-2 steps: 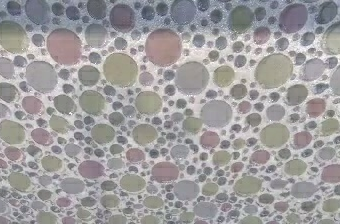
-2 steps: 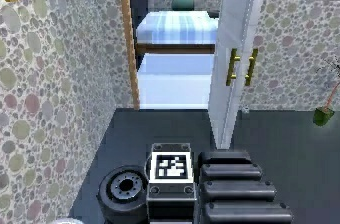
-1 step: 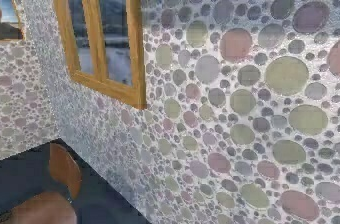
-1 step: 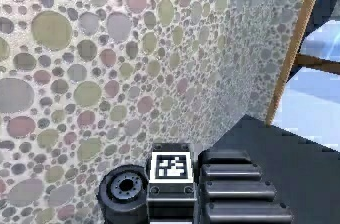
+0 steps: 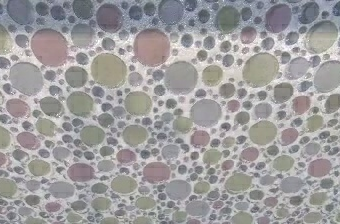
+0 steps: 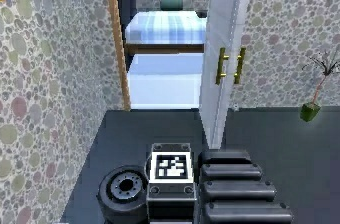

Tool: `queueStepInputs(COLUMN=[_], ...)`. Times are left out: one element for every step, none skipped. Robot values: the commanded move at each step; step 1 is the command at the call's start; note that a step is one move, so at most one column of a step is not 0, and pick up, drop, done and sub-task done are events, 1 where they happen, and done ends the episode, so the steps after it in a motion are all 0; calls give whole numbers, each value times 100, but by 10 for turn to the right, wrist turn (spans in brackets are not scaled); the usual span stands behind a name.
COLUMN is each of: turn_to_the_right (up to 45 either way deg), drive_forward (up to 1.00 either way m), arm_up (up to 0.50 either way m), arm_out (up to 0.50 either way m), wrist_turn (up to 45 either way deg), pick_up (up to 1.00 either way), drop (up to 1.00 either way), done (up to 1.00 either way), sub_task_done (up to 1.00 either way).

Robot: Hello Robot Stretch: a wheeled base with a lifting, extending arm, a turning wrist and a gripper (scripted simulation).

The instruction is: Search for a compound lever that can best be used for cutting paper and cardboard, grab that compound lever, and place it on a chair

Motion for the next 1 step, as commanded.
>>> queueStepInputs(turn_to_the_right=[450], drive_forward=[0], arm_up=[0], arm_out=[0], wrist_turn=[0], pick_up=[0], drop=[0], done=[0], sub_task_done=[0])
